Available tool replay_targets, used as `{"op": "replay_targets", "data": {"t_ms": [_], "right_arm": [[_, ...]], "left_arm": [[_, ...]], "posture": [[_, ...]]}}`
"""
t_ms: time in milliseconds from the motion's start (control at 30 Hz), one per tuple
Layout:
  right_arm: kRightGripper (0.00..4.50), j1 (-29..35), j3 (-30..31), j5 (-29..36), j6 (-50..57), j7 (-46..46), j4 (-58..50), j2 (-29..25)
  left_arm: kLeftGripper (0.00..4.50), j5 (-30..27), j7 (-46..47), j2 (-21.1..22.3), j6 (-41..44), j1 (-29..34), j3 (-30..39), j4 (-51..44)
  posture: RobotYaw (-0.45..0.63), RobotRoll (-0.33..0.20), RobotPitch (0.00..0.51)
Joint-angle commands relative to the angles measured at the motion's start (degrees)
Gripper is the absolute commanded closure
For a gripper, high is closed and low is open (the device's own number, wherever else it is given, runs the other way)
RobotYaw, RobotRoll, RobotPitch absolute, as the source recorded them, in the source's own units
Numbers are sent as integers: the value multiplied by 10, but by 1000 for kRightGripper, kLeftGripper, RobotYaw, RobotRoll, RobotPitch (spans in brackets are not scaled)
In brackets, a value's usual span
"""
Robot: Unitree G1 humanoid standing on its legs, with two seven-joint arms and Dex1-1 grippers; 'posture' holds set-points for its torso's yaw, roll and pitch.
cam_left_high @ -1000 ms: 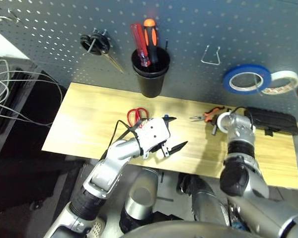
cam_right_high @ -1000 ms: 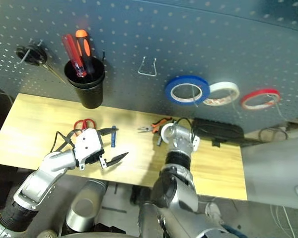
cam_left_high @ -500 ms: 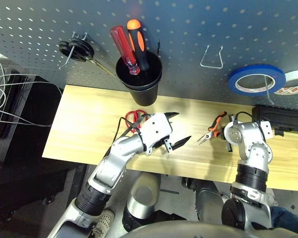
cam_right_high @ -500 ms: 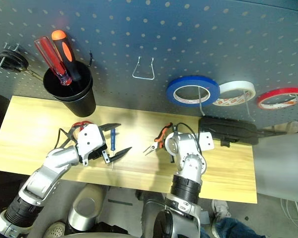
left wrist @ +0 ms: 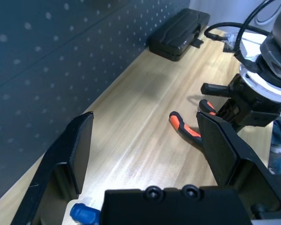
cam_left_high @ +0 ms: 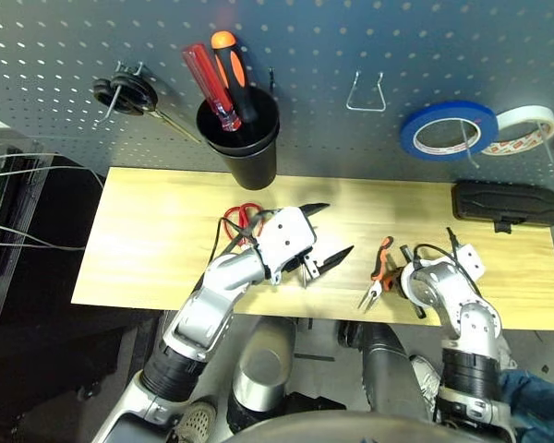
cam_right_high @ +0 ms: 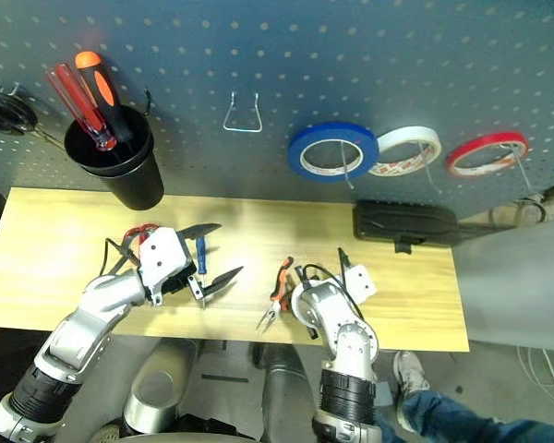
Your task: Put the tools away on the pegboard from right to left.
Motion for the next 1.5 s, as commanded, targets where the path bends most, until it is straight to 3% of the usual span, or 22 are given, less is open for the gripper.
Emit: {"op": "replay_targets", "data": {"t_ms": [33,233,467,933,1500], "right_arm": [[4205,-10,6,7,6,18,16,38],[4205,-63,18,-5,35,75,44,11],[4205,-111,40,-63,109,186,86,-32],[4205,-183,116,-254,170,451,68,-108],[4205,-209,209,-483,73,703,-20,-144]], "left_arm": [[0,-9,7,-9,-22,15,8,-11],[0,-14,25,-24,-69,21,27,-13],[0,-9,49,-37,-98,21,41,-8],[0,-11,86,-54,-108,48,51,-21],[0,-22,96,-57,-129,37,80,-8]], "posture": [[246,0,317],[242,0,300],[244,0,272],[261,0,253],[238,0,251]]}}
